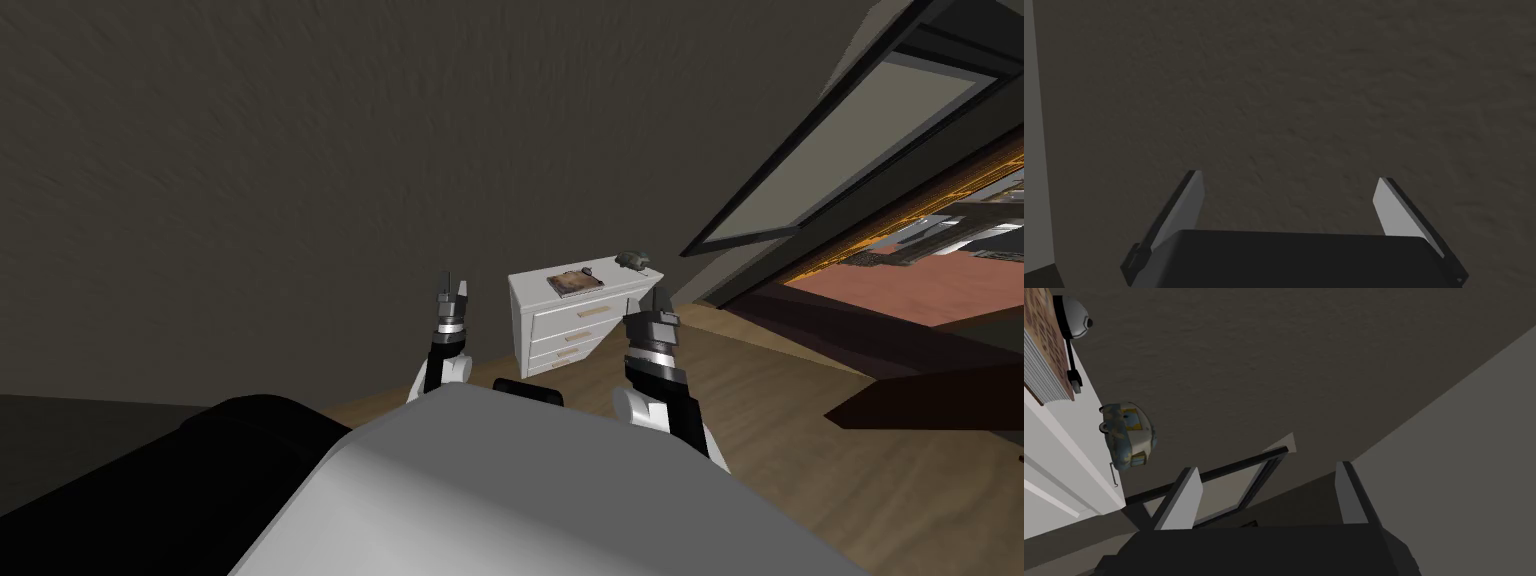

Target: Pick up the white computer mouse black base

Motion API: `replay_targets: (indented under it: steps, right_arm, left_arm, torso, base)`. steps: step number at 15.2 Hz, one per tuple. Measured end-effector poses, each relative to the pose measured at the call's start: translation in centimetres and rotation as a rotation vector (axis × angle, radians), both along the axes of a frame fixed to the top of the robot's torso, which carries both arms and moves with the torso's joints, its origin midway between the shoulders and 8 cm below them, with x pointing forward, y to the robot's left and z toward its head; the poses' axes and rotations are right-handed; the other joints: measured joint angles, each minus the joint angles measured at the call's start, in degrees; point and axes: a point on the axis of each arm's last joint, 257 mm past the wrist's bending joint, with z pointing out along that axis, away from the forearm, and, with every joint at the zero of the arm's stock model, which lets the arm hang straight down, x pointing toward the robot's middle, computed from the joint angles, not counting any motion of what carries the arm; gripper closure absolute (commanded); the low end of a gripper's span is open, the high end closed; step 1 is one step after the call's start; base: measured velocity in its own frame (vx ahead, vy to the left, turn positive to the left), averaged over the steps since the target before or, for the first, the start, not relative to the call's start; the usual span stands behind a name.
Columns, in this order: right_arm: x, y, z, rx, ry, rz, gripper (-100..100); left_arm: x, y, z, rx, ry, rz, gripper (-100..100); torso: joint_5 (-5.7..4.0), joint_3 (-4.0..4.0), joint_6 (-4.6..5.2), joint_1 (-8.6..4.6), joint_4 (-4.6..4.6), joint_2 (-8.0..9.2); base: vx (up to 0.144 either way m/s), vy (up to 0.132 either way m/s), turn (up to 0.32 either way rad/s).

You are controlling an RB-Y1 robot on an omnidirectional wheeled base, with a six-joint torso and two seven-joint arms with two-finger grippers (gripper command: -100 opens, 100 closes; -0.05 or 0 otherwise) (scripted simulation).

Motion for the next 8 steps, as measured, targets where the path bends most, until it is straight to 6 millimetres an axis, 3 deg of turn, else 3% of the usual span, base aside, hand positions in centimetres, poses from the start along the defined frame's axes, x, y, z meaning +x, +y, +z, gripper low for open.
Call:
replay_targets:
  steps: [8]
  right_arm:
    - [2.5,1.1,-0.6,0.079,0.058,0.136,-100]
  left_arm:
    - [0.0,0.0,0.0,0.000,0.000,0.000,0]
  torso:
    - [-0.05,-0.05,-0.01,-0.21,-0.02,-0.08]
  base:
    - [0.012,-0.041,0.028]
